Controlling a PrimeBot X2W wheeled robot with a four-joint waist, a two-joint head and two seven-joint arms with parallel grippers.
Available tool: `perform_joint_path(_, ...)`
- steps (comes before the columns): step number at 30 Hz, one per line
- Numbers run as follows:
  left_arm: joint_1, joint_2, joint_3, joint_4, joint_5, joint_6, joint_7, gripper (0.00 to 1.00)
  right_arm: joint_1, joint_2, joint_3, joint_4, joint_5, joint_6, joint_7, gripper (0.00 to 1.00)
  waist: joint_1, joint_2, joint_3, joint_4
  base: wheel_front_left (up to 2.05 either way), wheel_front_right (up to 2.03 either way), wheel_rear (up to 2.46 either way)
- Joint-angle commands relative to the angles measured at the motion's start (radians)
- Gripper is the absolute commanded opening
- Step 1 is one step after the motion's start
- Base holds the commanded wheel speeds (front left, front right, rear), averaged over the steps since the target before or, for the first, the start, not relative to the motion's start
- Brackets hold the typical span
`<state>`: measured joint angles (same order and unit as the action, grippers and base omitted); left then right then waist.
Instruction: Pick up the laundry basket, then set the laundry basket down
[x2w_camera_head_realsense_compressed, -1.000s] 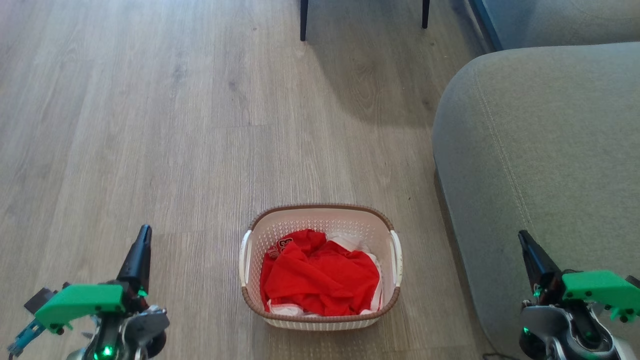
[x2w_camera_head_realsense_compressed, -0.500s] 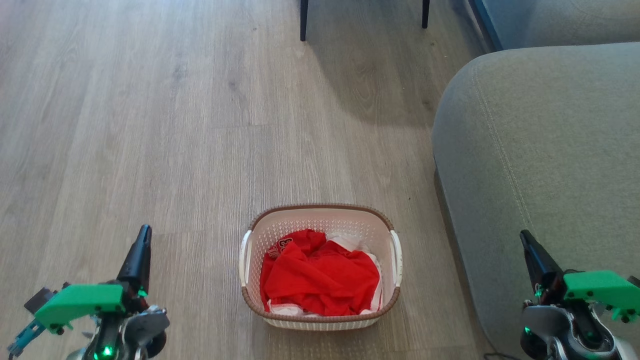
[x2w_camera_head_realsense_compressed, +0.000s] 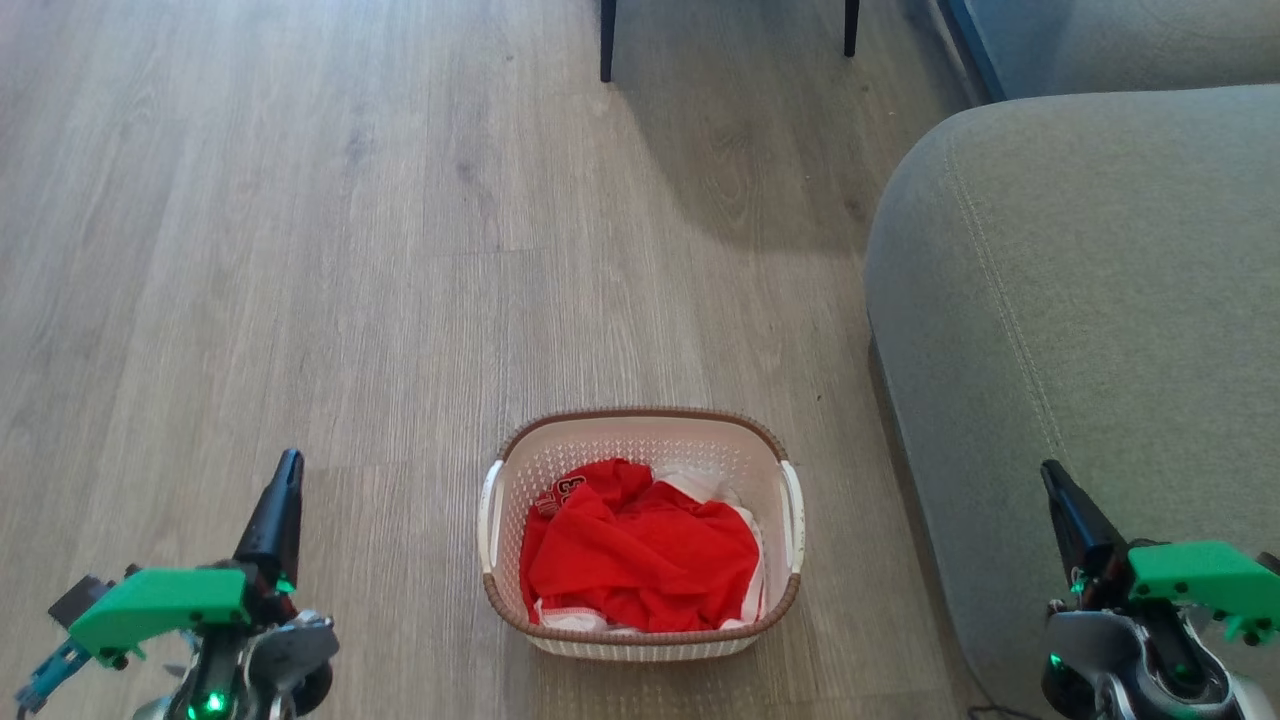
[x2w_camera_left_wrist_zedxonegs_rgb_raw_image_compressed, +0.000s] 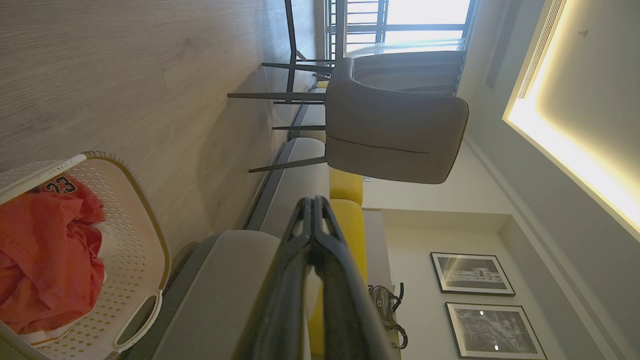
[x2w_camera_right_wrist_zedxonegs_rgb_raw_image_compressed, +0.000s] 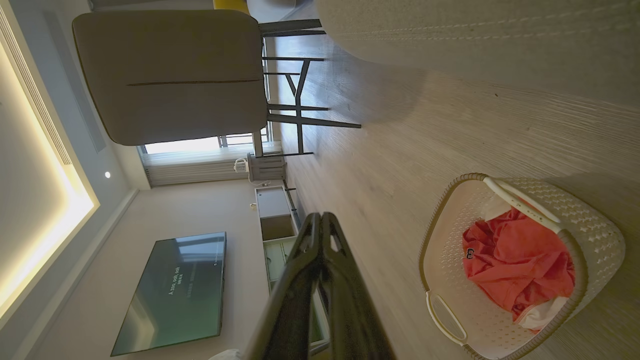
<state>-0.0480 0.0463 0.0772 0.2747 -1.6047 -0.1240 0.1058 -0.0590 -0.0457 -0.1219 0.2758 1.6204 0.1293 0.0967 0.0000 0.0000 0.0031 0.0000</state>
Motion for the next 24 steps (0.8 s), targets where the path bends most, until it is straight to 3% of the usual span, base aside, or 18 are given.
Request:
perform_joint_path(1,-0.060,0.004,0.037,-0.029,-0.003,-0.007,0.008,0.00,-0.048,-0.012,0.019,-0.032,-0.003,0.001,0.008,0.00,0.0000,0.0000,0.000,0.000,0.00,0.00,0.00)
perform_joint_path(24,-0.060,0.004,0.037,-0.029,-0.003,-0.007,0.008,0.00,-0.048,-0.010,0.015,-0.031,-0.006,0.001,0.011,0.00,0.0000,0.0000,0.000,0.000,0.00,0.00,0.00)
